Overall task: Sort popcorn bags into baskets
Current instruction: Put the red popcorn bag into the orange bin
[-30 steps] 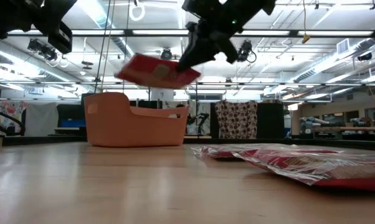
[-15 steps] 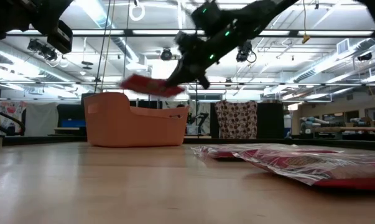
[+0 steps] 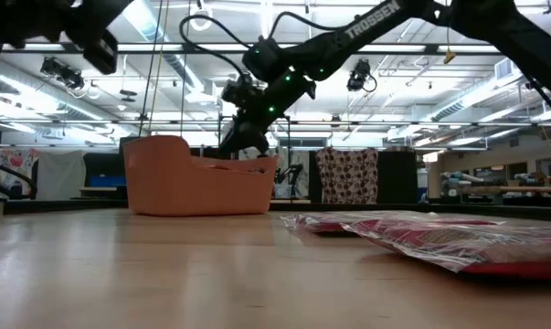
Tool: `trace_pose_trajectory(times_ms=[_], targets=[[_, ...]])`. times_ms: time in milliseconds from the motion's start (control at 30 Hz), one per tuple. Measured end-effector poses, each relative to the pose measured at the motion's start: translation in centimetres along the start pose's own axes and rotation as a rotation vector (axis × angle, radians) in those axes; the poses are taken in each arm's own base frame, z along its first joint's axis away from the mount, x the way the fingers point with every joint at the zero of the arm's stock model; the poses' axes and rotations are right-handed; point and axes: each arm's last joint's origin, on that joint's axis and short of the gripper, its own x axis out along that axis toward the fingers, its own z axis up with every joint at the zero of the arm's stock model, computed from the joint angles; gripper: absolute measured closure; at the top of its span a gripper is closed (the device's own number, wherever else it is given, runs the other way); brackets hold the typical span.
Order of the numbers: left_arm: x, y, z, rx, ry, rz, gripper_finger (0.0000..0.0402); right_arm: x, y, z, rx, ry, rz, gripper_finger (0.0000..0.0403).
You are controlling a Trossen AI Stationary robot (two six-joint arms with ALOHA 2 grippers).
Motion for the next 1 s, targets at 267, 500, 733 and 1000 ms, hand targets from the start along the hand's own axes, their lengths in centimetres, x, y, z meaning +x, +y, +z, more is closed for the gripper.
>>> trace_pose_trajectory(times_ms=[267,500,733,1000], targets=[[2.5,-0.4,1.7,0.052,0.117,0.063,0.0285,-2.1,0.3,1.3,0.012,0.078,0.0,0.0311],[2.6,-0.2,1.6,0.065,0.128,0.076,0.0285,-7.0,3.2,4.4,0.107,0.198,0.14,0.0312],[2.6,-0.2,1.6,0.03,0.124,0.083,0.0285,-9.1,8.7,5.4,0.113,0.333,0.341,0.0312],[2.6,-0.1,1.6,0.073,0.129,0.088,0.0285,-8.7,15.5,2.1,0.104,0.365,0.396,0.0312]])
